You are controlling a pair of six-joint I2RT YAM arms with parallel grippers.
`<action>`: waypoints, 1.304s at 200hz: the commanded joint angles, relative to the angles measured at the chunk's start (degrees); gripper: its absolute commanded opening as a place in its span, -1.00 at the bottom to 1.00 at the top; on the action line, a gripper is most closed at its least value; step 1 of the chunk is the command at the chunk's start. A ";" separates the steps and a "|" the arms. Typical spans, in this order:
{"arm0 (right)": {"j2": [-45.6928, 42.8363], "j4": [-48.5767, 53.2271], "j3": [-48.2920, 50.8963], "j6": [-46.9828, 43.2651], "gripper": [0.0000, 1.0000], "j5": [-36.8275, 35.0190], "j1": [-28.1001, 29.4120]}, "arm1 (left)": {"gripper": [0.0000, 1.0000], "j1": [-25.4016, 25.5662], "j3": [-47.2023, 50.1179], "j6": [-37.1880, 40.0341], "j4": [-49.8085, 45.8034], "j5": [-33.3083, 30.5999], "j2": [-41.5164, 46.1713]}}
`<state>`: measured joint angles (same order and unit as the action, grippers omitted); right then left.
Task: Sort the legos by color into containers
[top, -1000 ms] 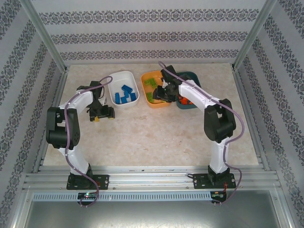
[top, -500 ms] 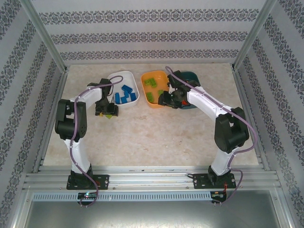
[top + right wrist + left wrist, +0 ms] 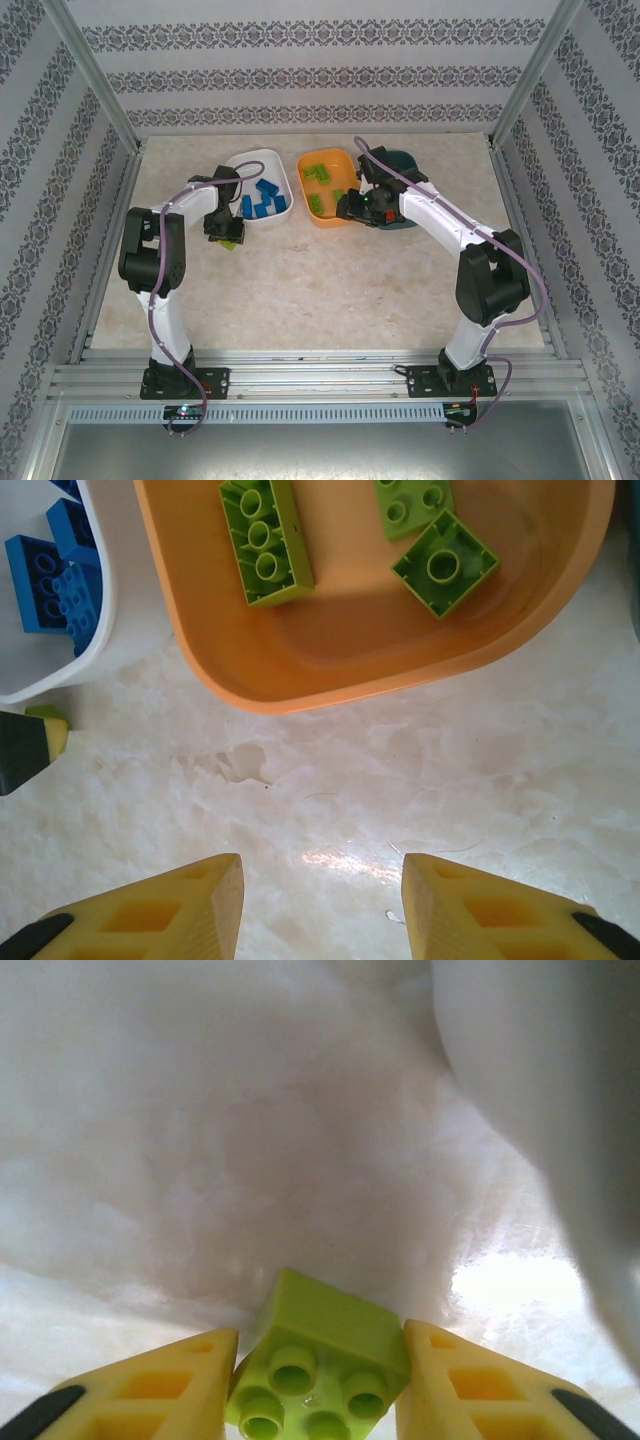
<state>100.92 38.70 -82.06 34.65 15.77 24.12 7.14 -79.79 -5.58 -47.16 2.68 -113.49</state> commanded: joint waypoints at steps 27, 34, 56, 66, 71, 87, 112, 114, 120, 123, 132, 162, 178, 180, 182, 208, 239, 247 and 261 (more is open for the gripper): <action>-0.84 -1.41 0.94 1.42 -0.09 0.83 0.48 | -0.31 0.55 3.90 -3.26 -3.96 -0.36 5.96; -0.81 -1.64 0.98 1.63 -0.09 0.84 0.66 | -0.30 0.59 4.44 -4.12 -4.28 0.01 7.19; -1.08 -2.19 1.11 2.20 -0.09 0.75 1.19 | -0.30 0.60 5.28 -6.38 -5.96 2.15 11.02; -1.25 -2.22 1.27 2.35 -0.09 0.68 1.28 | -0.29 0.54 5.47 -7.45 -6.99 3.36 12.53; -1.39 -2.22 1.37 2.41 -0.09 0.65 1.28 | -0.29 0.58 5.62 -8.04 -7.48 4.02 13.37; -2.07 -2.22 1.99 2.55 -0.09 0.42 1.35 | -0.28 0.55 6.51 -10.15 -8.40 7.10 16.17; -4.23 -2.14 4.05 2.67 -0.09 0.01 1.04 | -0.27 0.53 7.06 -14.59 -8.51 12.77 20.25; -4.46 -2.14 4.31 2.63 -0.08 -0.11 0.98 | -0.27 0.58 6.96 -14.99 -8.49 13.34 20.48; -5.16 -2.03 5.04 2.66 -0.08 -0.21 0.80 | -0.26 0.60 6.56 -16.15 -8.08 14.89 21.18; -5.59 -1.98 5.41 2.63 -0.09 -0.30 0.74 | -0.26 0.59 6.23 -16.86 -7.89 15.66 21.47; -6.91 -1.85 6.78 2.65 -0.09 -0.47 0.34 | -0.25 0.60 4.97 -18.76 -6.99 18.07 21.71; -12.15 -0.26 11.29 2.10 -0.07 -0.23 -1.97 | -0.23 0.67 -2.23 -25.84 -2.46 26.56 18.84; -15.09 1.15 13.69 1.73 -0.05 0.30 -3.64 | -0.23 1.27 -6.19 -29.92 1.79 30.17 15.84; -15.37 1.26 14.06 1.67 -0.05 0.38 -3.88 | -0.23 1.40 -6.66 -30.34 2.40 30.56 15.43; -15.84 1.35 14.41 1.65 -0.05 0.48 -4.10 | -0.23 1.52 -7.17 -30.91 2.94 30.99 14.97; -21.38 3.05 18.30 1.30 -0.04 1.16 -6.97 | -0.22 4.16 -14.59 -36.91 9.88 34.27 7.87; -26.77 6.04 20.87 0.02 -0.03 1.90 -10.54 | -0.22 8.01 -25.86 -42.63 15.45 36.87 -3.65; -27.81 6.92 21.20 -0.36 -0.03 2.19 -11.48 | -0.22 8.78 -29.03 -43.80 16.17 37.28 -6.62; -29.49 8.44 21.79 -1.21 -0.02 2.53 -12.96 | -0.22 10.02 -35.47 -44.70 15.67 37.31 -11.94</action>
<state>74.54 43.07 -61.65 35.57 16.73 13.08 15.03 -106.98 -44.58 -35.48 37.01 -118.96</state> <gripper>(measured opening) 0.488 0.391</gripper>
